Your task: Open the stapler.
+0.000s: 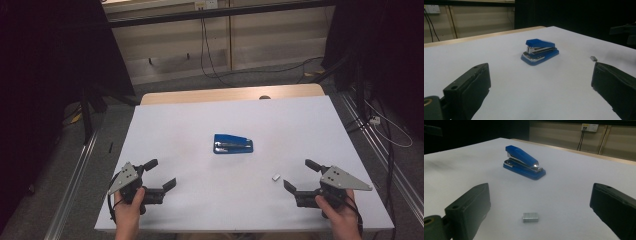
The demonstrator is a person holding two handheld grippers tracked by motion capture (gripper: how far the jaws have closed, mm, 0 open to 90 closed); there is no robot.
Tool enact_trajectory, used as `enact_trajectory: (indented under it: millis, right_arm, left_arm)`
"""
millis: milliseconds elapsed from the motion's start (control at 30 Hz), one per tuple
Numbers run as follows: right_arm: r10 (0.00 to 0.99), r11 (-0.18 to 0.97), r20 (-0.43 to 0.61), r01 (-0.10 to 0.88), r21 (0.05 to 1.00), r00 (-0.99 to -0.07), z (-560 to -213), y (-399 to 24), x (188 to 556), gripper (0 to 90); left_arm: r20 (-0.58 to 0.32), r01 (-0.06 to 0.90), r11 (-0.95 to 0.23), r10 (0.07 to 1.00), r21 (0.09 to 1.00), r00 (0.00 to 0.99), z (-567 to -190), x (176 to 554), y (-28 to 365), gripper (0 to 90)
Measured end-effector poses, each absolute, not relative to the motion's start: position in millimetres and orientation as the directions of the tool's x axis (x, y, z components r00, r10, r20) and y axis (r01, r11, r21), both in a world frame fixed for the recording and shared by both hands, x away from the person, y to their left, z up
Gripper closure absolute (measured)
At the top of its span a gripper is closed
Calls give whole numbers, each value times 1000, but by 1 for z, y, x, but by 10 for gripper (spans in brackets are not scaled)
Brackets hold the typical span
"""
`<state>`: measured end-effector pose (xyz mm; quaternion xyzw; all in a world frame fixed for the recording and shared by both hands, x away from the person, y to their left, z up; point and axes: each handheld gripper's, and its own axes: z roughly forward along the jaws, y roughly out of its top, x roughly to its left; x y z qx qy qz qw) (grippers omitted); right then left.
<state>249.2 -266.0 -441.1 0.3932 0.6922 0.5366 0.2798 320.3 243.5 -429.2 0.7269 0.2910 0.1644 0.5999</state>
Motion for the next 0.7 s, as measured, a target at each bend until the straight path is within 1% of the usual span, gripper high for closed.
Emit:
enact_trajectory:
  millis: [367,500,700]
  right_arm:
    - [843,121,32,246,962,-538,-440,-265,250,28]
    - [839,144,14,247,958,-544,-440,-263,254,28]
    - [839,175,-10,252,952,-545,-439,-258,260,30]
  left_arm:
    - [-122,226,-97,607,969,785,-427,322,239,24]
    - [-129,227,-87,608,970,784,-426,324,237,23]
    - [-114,216,-100,600,971,792,-424,328,234,24]
